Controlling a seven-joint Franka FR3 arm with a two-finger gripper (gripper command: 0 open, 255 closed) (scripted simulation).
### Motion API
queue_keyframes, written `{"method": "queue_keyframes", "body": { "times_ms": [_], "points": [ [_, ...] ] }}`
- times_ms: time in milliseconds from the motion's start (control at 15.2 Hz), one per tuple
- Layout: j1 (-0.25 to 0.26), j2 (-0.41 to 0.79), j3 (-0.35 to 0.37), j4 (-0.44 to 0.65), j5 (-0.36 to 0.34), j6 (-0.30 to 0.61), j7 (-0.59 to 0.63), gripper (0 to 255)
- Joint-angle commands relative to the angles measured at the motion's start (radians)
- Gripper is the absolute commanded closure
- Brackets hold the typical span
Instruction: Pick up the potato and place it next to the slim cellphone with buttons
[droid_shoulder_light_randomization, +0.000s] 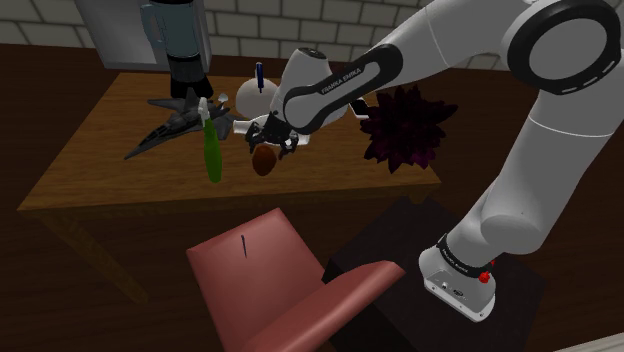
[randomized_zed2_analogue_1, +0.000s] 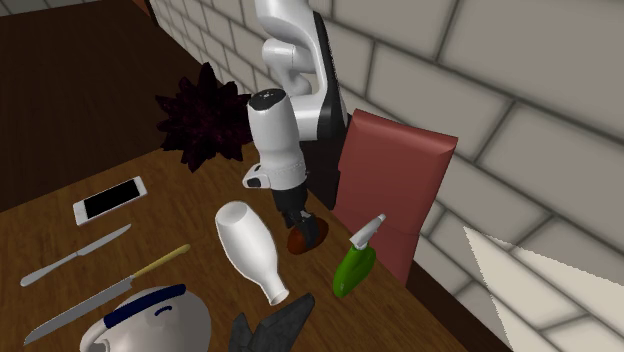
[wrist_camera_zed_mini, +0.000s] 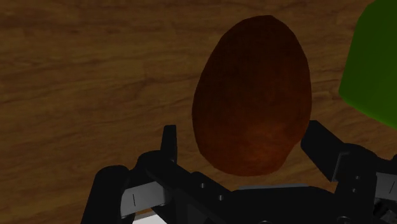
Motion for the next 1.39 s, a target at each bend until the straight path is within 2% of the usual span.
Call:
{"method": "queue_keyframes", "body": {
  "times_ms": [0,132,198,792,1320],
  "points": [
    [0.0,0.001,0.0,0.0,0.0,0.001,0.0,0],
    [0.0,0.001,0.0,0.0,0.0,0.001,0.0,0],
    [0.0,0.001,0.0,0.0,0.0,0.001,0.0,255],
    [0.0,0.001,0.0,0.0,0.0,0.001,0.0,255],
    [-0.004,-0.069,0.0,0.029,0.0,-0.096,0.014,255]
  ]
}}
